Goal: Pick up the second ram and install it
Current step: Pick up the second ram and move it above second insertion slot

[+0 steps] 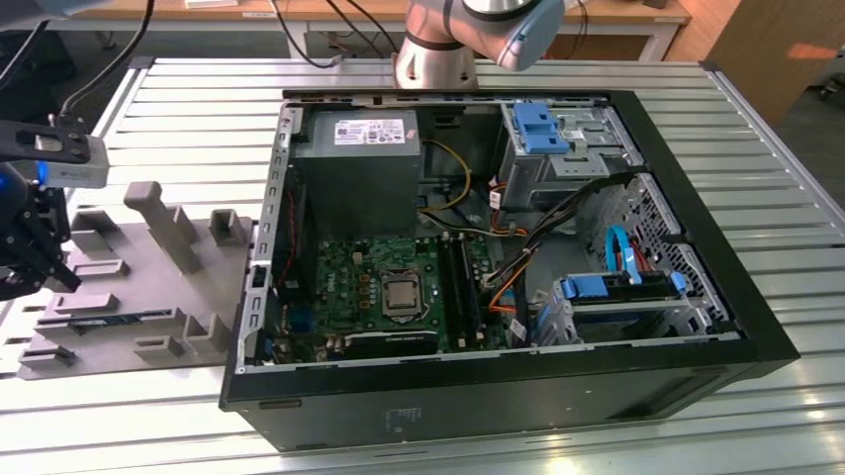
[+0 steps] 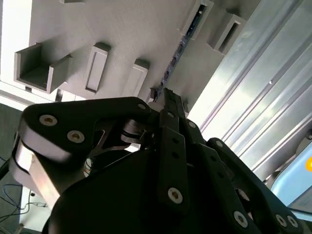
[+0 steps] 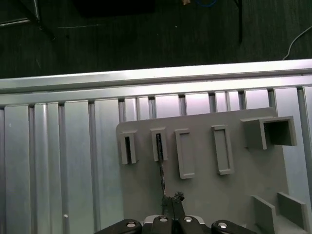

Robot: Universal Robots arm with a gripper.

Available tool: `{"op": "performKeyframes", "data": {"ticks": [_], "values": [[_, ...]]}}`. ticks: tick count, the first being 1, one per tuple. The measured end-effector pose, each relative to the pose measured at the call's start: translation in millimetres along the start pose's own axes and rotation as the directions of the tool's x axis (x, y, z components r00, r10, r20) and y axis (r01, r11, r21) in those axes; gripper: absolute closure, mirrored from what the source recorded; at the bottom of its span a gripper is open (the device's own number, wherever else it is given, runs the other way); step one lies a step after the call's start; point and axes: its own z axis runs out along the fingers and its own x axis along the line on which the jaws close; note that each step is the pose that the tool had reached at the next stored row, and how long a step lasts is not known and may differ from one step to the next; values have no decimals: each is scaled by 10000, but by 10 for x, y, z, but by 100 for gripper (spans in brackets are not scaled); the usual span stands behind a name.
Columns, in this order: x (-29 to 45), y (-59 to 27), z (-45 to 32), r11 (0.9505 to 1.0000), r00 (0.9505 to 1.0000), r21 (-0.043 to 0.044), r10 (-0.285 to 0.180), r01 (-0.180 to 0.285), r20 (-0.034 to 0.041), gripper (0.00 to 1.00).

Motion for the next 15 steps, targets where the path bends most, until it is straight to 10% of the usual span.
{"op": "performKeyframes", "data": {"ticks": [15], "values": [[2, -29, 96, 9989, 9989, -13, -461, 461, -20, 89]]}}
